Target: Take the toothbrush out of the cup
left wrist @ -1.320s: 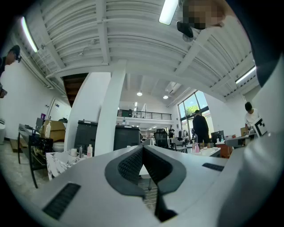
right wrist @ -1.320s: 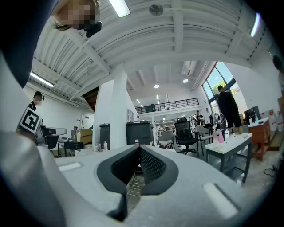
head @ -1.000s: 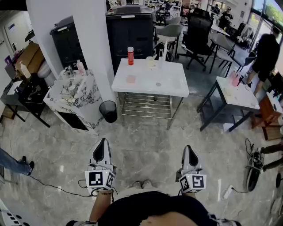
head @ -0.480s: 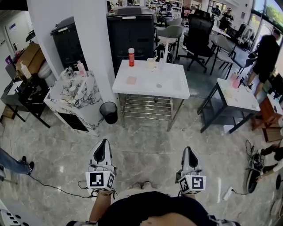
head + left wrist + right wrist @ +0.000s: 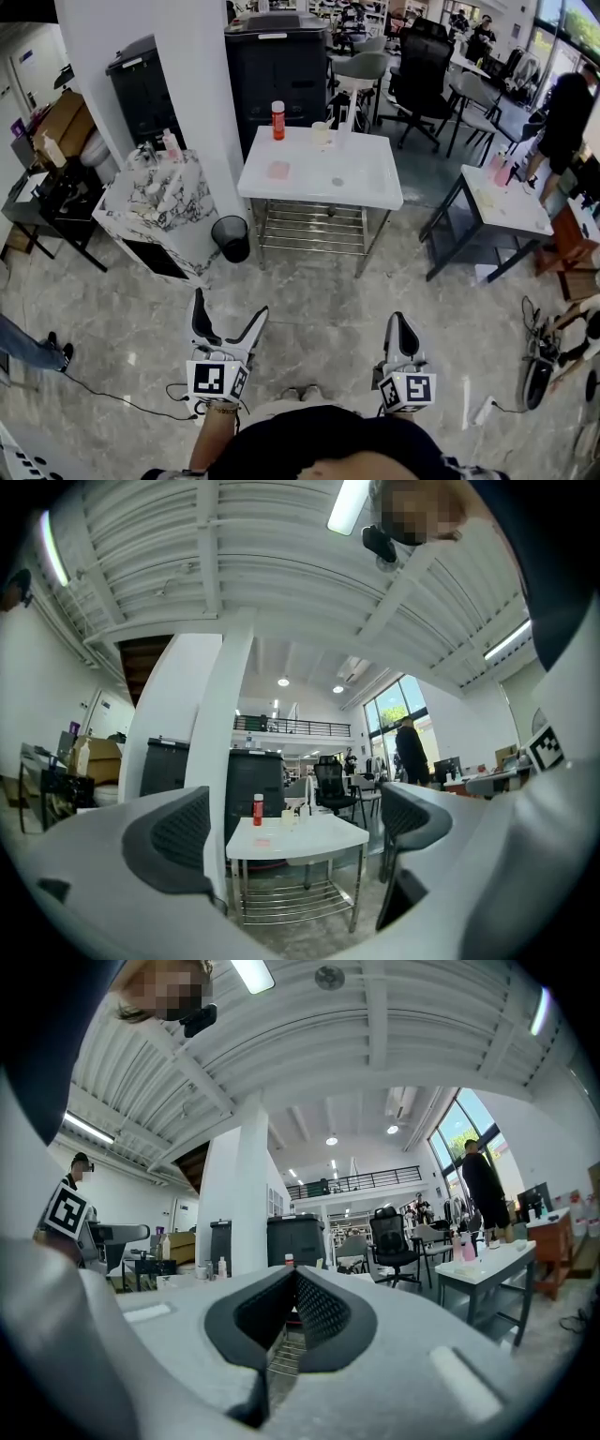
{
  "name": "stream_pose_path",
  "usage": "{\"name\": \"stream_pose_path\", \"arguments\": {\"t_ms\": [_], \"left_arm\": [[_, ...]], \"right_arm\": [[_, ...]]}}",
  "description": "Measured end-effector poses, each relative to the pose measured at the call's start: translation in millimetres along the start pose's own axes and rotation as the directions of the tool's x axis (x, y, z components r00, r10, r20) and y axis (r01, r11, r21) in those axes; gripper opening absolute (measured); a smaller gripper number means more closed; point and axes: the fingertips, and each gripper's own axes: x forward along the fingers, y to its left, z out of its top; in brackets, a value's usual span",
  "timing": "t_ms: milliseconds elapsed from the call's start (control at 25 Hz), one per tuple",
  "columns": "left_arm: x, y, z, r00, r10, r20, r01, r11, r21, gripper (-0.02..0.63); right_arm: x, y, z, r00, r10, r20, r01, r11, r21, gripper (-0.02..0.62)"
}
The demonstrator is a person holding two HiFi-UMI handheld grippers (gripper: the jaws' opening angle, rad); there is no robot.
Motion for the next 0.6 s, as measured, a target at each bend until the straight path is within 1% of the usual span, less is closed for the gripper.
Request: {"name": "stream_pose_path", "arguments": {"t_ms": [80, 120, 320, 480, 600], "left_arm": [[2.5, -4.6, 0.8, 1.0, -0.024, 0.012, 0.025, 0.998, -0.053, 0.558], [3.5, -5.9, 1.0, 0.999, -0.028, 0.016, 0.029, 0.997, -0.067, 0.565], [10.7, -10.6, -2.3, 0.999, -0.041, 0.01, 0.041, 0.998, -0.043, 0.568], [18.9, -14.8, -2.5, 0.999, -0.037, 0.016, 0.038, 0.998, -0.05, 0.572], [23.9, -18.0, -8.1, 0.999, -0.036, 0.007, 0.037, 0.999, -0.024, 0.572]], "right_arm": [[-0.3, -2.7, -0.1, 1.0, 0.002, -0.001, -0.002, 1.0, 0.001, 0.003], [-0.2, -4.0, -0.4, 1.0, 0.003, -0.002, -0.003, 1.0, 0.0, 0.003], [2.6, -10.7, -3.4, 1.0, 0.009, -0.01, -0.009, 1.0, -0.007, 0.003], [7.9, -20.8, -5.2, 1.0, 0.009, -0.018, -0.009, 1.0, 0.002, 0.003], [10.8, -25.6, -6.9, 1.0, 0.011, -0.016, -0.011, 1.0, 0.005, 0.003]]}}
